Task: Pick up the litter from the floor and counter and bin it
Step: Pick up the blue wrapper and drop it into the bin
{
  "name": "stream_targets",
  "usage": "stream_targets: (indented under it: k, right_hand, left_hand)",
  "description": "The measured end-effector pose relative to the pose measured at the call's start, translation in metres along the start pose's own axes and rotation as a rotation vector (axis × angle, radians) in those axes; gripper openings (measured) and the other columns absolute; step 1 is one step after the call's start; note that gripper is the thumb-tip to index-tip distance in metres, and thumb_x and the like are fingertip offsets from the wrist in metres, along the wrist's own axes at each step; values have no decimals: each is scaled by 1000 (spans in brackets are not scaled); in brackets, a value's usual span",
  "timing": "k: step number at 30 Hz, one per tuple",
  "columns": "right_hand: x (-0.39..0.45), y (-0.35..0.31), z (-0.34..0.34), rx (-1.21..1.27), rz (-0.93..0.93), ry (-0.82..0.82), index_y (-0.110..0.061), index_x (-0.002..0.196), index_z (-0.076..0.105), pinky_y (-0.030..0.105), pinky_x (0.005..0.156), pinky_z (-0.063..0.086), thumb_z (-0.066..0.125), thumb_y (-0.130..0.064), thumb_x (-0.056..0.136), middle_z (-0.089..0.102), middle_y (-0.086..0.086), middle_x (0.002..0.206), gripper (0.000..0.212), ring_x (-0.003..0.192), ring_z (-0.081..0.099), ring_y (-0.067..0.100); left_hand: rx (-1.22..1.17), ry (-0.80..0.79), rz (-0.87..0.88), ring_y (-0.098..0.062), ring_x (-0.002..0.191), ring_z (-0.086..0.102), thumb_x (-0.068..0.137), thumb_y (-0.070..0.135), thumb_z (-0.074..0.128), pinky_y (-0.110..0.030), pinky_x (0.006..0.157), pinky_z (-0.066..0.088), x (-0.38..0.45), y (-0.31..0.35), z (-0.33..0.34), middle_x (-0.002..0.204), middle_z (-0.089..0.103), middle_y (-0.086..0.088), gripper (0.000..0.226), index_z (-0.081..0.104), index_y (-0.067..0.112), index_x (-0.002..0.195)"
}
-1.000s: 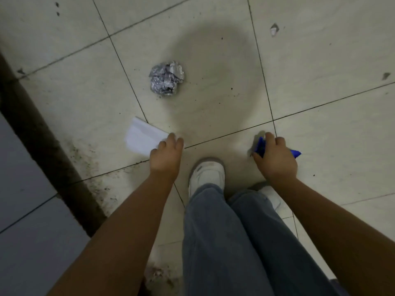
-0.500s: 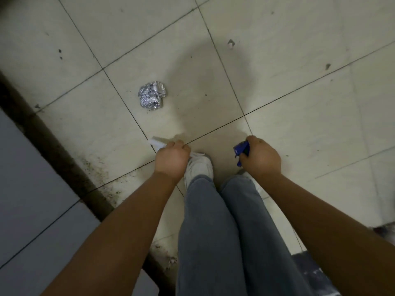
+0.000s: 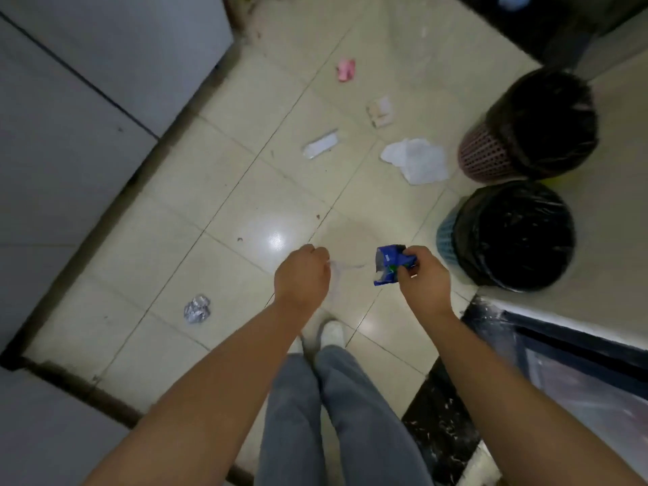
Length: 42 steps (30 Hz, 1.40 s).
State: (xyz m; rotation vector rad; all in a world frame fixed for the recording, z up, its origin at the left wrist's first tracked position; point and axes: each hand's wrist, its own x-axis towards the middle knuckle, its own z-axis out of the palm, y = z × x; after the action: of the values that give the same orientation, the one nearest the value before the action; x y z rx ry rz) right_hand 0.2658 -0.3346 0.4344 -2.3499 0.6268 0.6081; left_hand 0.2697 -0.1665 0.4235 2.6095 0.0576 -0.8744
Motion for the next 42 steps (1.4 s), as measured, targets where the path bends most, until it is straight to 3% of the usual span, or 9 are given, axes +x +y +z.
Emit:
stream_targets:
  k: [4, 13, 16, 19, 22, 24, 27, 35, 42]
  right_hand:
    - [-2, 39, -101, 152, 173, 211, 3, 116, 57, 12, 62, 30, 55, 2, 88, 59, 16, 85, 28, 78, 53, 24]
    - [34, 184, -248, 381, 558, 251, 2, 120, 56, 40, 91, 48, 52, -4, 93, 64, 27, 114, 28, 104, 60, 39]
    - [74, 227, -265, 440, 582, 181, 4, 115, 57, 1, 63, 45, 51, 3, 91, 62, 24, 97, 25, 76, 58, 29]
    - [114, 261, -271, 492, 616, 133, -1, 100, 56, 8, 51, 41, 47, 12, 88, 53, 14, 77, 20, 72, 49, 25]
    - [148, 281, -273, 593, 685, 96, -4, 112, 59, 25, 62, 48, 51, 7, 89, 57, 21, 92, 26, 77, 56, 34]
    - [168, 290, -273, 633, 701, 56, -4, 123, 56, 43, 88, 52, 53, 3, 89, 61, 23, 114, 34, 102, 59, 42]
    - [187, 295, -271, 757, 712, -54, -10, 140, 37, 51, 108, 40, 51, 1, 92, 50, 13, 131, 51, 127, 47, 36]
    - [197, 261, -256, 387, 616, -289, -7, 140, 38, 39, 107, 38, 45, -12, 96, 50, 17, 140, 44, 128, 48, 33]
    - [196, 149, -249, -304, -30, -344, -8, 142, 35, 38, 111, 33, 42, -28, 97, 37, 14, 149, 49, 137, 34, 30]
  left_hand:
    - [-11, -2, 135, -27, 107, 60, 101, 18, 38, -32, 84, 48, 15, 101, -28, 119, 61, -12, 31, 60, 9, 120]
    - [10, -96, 182, -29, 98, 63, 98, 15, 43, -31, 75, 48, 58, 316, 14, 107, 68, -16, 27, 65, 1, 106]
    - [4, -125, 127, -31, 101, 63, 98, 13, 43, -33, 81, 49, 83, 380, 37, 109, 68, -18, 27, 64, 0, 107]
    - [23, -159, 81, -33, 105, 62, 98, 11, 41, -34, 84, 49, 110, 430, 63, 113, 67, -19, 28, 62, 0, 112]
    - [6, -173, 34, -33, 107, 62, 99, 12, 40, -33, 87, 50, 137, 462, 89, 116, 67, -18, 29, 61, 3, 117]
    - [15, -203, -2, -34, 105, 63, 99, 11, 40, -34, 88, 51, 155, 473, 105, 115, 66, -19, 28, 60, 1, 115]
    - [141, -344, -29, -34, 113, 59, 97, 11, 44, -39, 94, 50, 173, 474, 123, 122, 61, -19, 30, 51, 2, 124]
    - [344, -411, -88, -26, 115, 58, 96, 12, 42, -33, 93, 49, 171, 427, 114, 122, 63, -9, 32, 55, 12, 125]
    - [341, -188, -104, -23, 139, 36, 99, 17, 37, -34, 109, 36, 134, 338, 59, 149, 41, -3, 47, 32, 16, 146]
